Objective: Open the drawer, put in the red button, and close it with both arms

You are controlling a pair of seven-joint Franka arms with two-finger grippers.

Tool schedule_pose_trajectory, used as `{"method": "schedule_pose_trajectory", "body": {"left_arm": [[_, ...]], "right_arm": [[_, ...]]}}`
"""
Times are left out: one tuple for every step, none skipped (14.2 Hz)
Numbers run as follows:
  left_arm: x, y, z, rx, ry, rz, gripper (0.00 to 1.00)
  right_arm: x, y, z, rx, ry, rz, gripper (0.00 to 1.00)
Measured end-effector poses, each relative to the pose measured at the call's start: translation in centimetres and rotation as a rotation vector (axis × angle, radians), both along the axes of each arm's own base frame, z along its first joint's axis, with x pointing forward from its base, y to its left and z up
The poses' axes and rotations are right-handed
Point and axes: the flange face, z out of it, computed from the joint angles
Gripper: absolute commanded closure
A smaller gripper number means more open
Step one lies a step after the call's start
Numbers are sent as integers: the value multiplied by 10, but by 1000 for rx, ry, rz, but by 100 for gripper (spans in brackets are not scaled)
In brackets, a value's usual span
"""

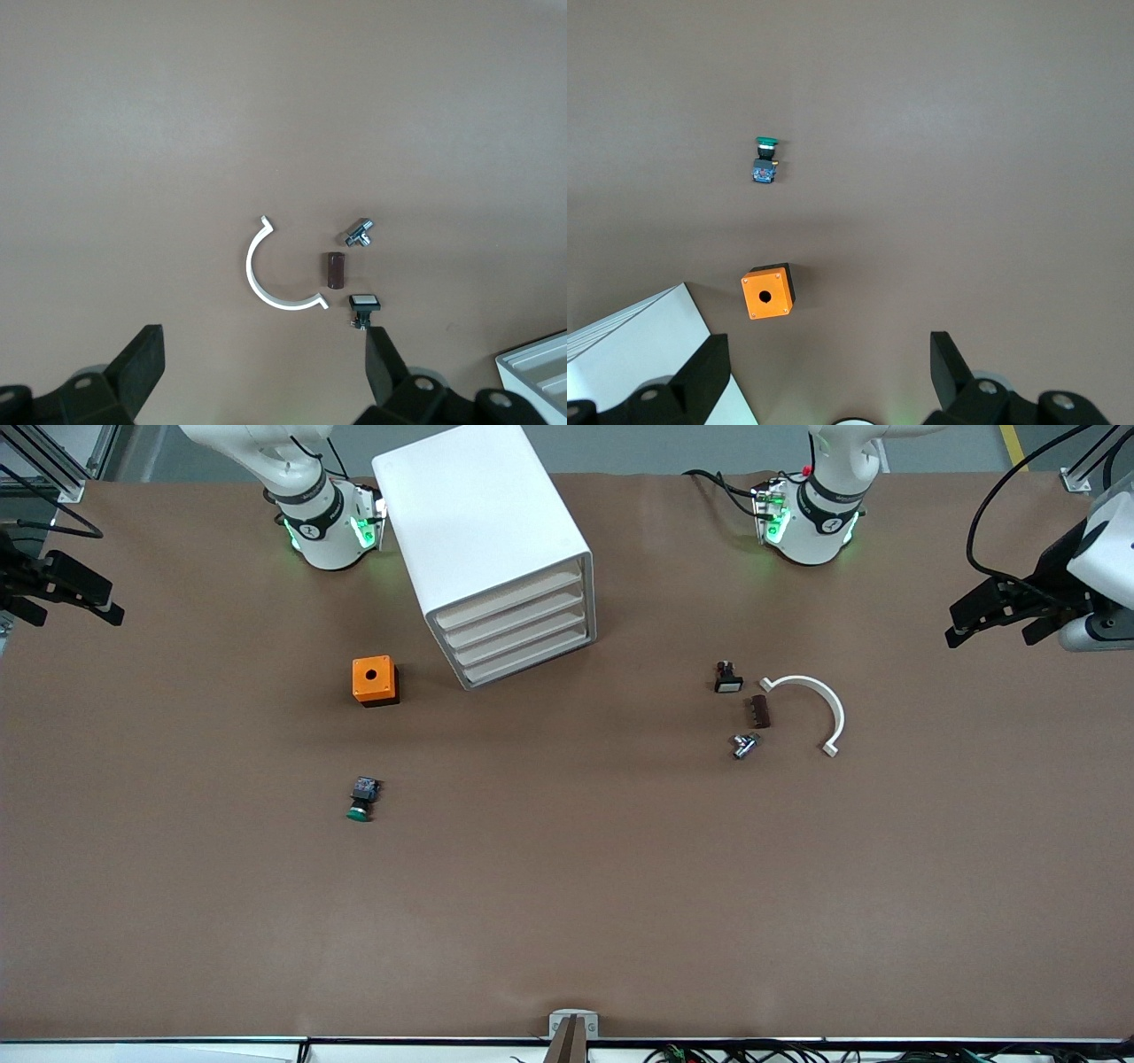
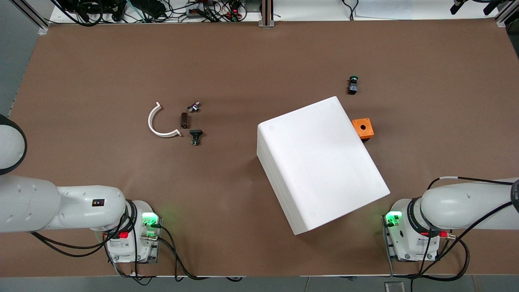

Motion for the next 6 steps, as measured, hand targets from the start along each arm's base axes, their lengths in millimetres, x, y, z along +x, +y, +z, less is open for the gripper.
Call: {"method": "schedule_pose_trajectory", "body": {"left_arm": [[0, 0, 0, 0, 2, 0, 0], [-1, 0, 0, 0, 5, 0, 0], [-1, 0, 0, 0, 7, 0, 0], [-1, 0, 0, 0, 7, 0, 0], [0, 0, 0, 0, 7, 0, 0], [0, 0, 0, 0, 8, 0, 0]], "right_arm": [[0, 0, 0, 0, 0, 0, 0], [0, 0, 0, 0, 0, 0, 0], [0, 0, 0, 0, 1, 0, 0], [0, 0, 0, 0, 1, 0, 0], [0, 0, 0, 0, 1, 0, 0], [0, 0, 0, 0, 1, 0, 0]]}}
